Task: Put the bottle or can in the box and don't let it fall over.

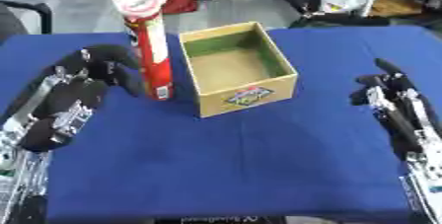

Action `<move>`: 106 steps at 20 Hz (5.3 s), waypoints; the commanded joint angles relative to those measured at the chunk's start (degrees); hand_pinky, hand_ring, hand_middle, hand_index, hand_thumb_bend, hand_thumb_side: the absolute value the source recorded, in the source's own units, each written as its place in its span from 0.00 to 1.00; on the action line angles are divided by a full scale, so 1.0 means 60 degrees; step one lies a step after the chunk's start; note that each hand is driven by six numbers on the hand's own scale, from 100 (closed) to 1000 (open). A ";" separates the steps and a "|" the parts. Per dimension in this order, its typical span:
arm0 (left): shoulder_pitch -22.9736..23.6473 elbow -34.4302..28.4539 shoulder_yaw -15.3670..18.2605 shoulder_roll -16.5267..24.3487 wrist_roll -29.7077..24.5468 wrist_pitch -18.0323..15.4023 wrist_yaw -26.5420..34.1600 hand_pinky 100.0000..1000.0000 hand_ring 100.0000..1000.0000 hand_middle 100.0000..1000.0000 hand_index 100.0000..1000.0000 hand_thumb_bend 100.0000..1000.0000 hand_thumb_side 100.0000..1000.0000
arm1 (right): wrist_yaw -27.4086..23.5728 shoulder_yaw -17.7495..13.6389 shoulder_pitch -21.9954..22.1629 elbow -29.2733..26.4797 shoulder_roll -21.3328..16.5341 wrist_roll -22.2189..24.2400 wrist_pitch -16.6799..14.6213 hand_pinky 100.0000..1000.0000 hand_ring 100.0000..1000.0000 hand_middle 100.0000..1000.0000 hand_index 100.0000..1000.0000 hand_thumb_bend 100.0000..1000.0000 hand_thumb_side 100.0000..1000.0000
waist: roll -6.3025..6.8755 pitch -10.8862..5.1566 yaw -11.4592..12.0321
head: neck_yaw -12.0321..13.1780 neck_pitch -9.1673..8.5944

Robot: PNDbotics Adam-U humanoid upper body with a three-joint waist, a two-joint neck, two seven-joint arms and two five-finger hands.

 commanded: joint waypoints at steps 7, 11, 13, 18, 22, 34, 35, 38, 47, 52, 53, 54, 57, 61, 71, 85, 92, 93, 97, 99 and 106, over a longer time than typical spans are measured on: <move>-0.0119 -0.0197 0.0054 0.0075 -0.0066 0.0203 0.0666 0.54 0.53 0.65 0.84 0.00 0.48 | 0.0065 -0.0047 -0.0131 -0.0095 -0.0142 -0.0058 0.0035 0.53 0.54 0.60 0.92 0.00 0.43 | -0.0001 -0.0014 0.0018 | -0.0010 0.0053; -0.0124 -0.0197 0.0065 0.0082 -0.0057 0.0222 0.0679 0.54 0.53 0.65 0.84 0.00 0.48 | 0.0077 -0.0052 -0.0132 -0.0099 -0.0144 -0.0054 0.0047 0.53 0.54 0.60 0.92 0.00 0.43 | -0.0002 -0.0016 0.0021 | -0.0017 0.0053; -0.0124 -0.0197 0.0072 0.0082 -0.0044 0.0221 0.0668 0.54 0.53 0.65 0.84 0.00 0.48 | 0.0093 -0.0060 -0.0132 -0.0110 -0.0143 -0.0049 0.0034 0.53 0.54 0.60 0.92 0.00 0.42 | -0.0001 -0.0023 0.0019 | -0.0034 0.0053; -0.0118 -0.0197 0.0093 0.0090 0.0012 0.0209 0.0642 0.54 0.53 0.66 0.84 0.00 0.48 | 0.0149 -0.0061 -0.0149 -0.0144 -0.0125 0.0005 -0.0030 0.53 0.54 0.61 0.93 0.00 0.41 | 0.0000 -0.0062 0.0034 | -0.0039 0.0053; -0.0162 -0.0197 0.0157 0.0157 0.0114 0.0149 0.0502 0.55 0.54 0.67 0.85 0.00 0.49 | 0.0227 -0.0105 -0.0150 -0.0161 -0.0106 0.0014 -0.0082 0.53 0.54 0.61 0.93 0.00 0.40 | -0.0002 -0.0129 0.0009 | -0.0058 0.0053; -0.2566 0.0341 0.0063 0.2742 0.0537 -0.1320 -0.1040 0.72 0.76 0.83 0.98 0.00 0.23 | 0.0447 -0.0128 0.0193 -0.0030 -0.0462 0.0239 -0.0253 0.53 0.55 0.61 0.94 0.05 0.39 | 0.0531 -0.0631 -0.0149 | -0.0329 0.0053; -0.2847 0.0607 0.0026 0.3023 0.0375 -0.1364 -0.1213 0.75 0.78 0.84 0.99 0.00 0.19 | 0.0455 -0.0125 0.0215 -0.0015 -0.0484 0.0249 -0.0263 0.53 0.55 0.61 0.94 0.05 0.39 | 0.0555 -0.0664 -0.0164 | -0.0337 0.0053; -0.3656 0.1402 -0.0137 0.3831 -0.0113 -0.1204 -0.1710 0.80 0.83 0.87 1.00 0.00 0.16 | 0.0454 -0.0045 0.0243 0.0025 -0.0512 0.0340 -0.0288 0.53 0.55 0.61 0.94 0.05 0.39 | 0.0598 -0.0752 -0.0295 | -0.0288 0.0053; -0.6090 0.3835 -0.0759 0.5931 -0.1407 0.0233 -0.3208 0.84 0.87 0.89 1.00 0.00 0.19 | 0.0338 0.0209 -0.0013 -0.0010 -0.0304 0.0693 -0.0366 0.54 0.55 0.62 0.94 0.06 0.39 | 0.0490 -0.0629 -0.1039 | 0.0270 0.0053; -0.7383 0.5127 -0.1404 0.5504 -0.2039 0.1028 -0.4004 0.85 0.88 0.91 1.00 0.00 0.22 | 0.0302 0.0217 -0.0079 -0.0031 -0.0270 0.0792 -0.0391 0.54 0.55 0.62 0.94 0.07 0.39 | 0.0491 -0.0543 -0.1122 | 0.0265 0.0053; -0.7651 0.5396 -0.1571 0.5395 -0.2147 0.1193 -0.4169 0.85 0.88 0.91 1.00 0.00 0.23 | 0.0298 0.0210 -0.0085 -0.0034 -0.0267 0.0800 -0.0396 0.54 0.55 0.62 0.93 0.07 0.39 | 0.0491 -0.0530 -0.1116 | 0.0253 0.0053; -0.7899 0.5656 -0.1737 0.5290 -0.2219 0.1353 -0.4329 0.85 0.88 0.90 1.00 0.00 0.25 | 0.0297 0.0201 -0.0089 -0.0037 -0.0265 0.0806 -0.0399 0.54 0.55 0.62 0.93 0.07 0.39 | 0.0492 -0.0520 -0.1104 | 0.0238 0.0053; -0.8365 0.6471 -0.2147 0.4971 -0.2196 0.1752 -0.4830 0.84 0.88 0.90 1.00 0.00 0.29 | 0.0293 0.0190 -0.0086 -0.0042 -0.0261 0.0830 -0.0407 0.54 0.55 0.62 0.93 0.07 0.39 | 0.0489 -0.0514 -0.1084 | 0.0217 0.0053; -0.8592 0.7508 -0.2308 0.4711 -0.2120 0.1388 -0.5468 0.84 0.88 0.91 1.00 0.00 0.37 | 0.0282 0.0185 -0.0074 -0.0040 -0.0262 0.0861 -0.0415 0.54 0.55 0.61 0.93 0.07 0.39 | 0.0477 -0.0517 -0.1063 | 0.0208 0.0053; -0.8987 1.0299 -0.2135 0.4189 -0.1585 -0.0312 -0.7186 0.84 0.89 0.93 1.00 0.00 0.51 | 0.0243 0.0140 -0.0069 -0.0012 -0.0266 0.0916 -0.0434 0.54 0.56 0.61 0.93 0.08 0.39 | 0.0403 -0.0487 -0.1022 | 0.0192 0.0053; -0.9140 1.2159 -0.0786 0.3316 -0.0538 -0.2980 -1.1350 0.84 0.91 0.95 1.00 0.00 0.67 | 0.0179 0.0109 -0.0054 0.0017 -0.0244 0.0991 -0.0452 0.54 0.56 0.61 0.93 0.08 0.39 | 0.0310 -0.0473 -0.0972 | 0.0166 0.0053; -0.9157 1.2319 -0.0764 0.3187 -0.0372 -0.3472 -1.1776 0.84 0.91 0.94 1.00 0.00 0.66 | 0.0173 0.0103 -0.0057 0.0017 -0.0237 0.0989 -0.0451 0.54 0.56 0.61 0.93 0.08 0.39 | 0.0299 -0.0473 -0.0981 | 0.0177 0.0053; -0.9156 1.2321 -0.0766 0.3179 -0.0371 -0.3495 -1.1784 0.84 0.91 0.95 1.00 0.00 0.67 | 0.0172 0.0103 -0.0057 0.0016 -0.0236 0.0989 -0.0451 0.54 0.56 0.61 0.94 0.08 0.39 | 0.0300 -0.0473 -0.0983 | 0.0173 0.0053; -0.9147 1.2308 -0.0764 0.3152 -0.0262 -0.3515 -1.1740 0.83 0.92 0.96 1.00 0.00 0.75 | 0.0169 0.0102 -0.0055 0.0015 -0.0237 0.0987 -0.0450 0.54 0.56 0.61 0.94 0.07 0.39 | 0.0300 -0.0469 -0.0987 | 0.0166 0.0053; -0.9140 1.2294 -0.0780 0.3137 -0.0211 -0.3535 -1.1685 0.83 0.92 0.96 1.00 0.00 0.83 | 0.0168 0.0101 -0.0056 0.0016 -0.0237 0.0986 -0.0449 0.54 0.56 0.61 0.94 0.07 0.39 | 0.0297 -0.0464 -0.0991 | 0.0166 0.0053; -0.9253 1.2078 -0.0681 0.3239 -0.0162 -0.3676 -1.0684 0.81 0.91 0.95 1.00 0.00 0.95 | 0.0164 0.0098 -0.0048 0.0029 -0.0234 0.0978 -0.0439 0.53 0.56 0.61 0.94 0.06 0.39 | 0.0292 -0.0466 -0.0987 | 0.0190 0.0053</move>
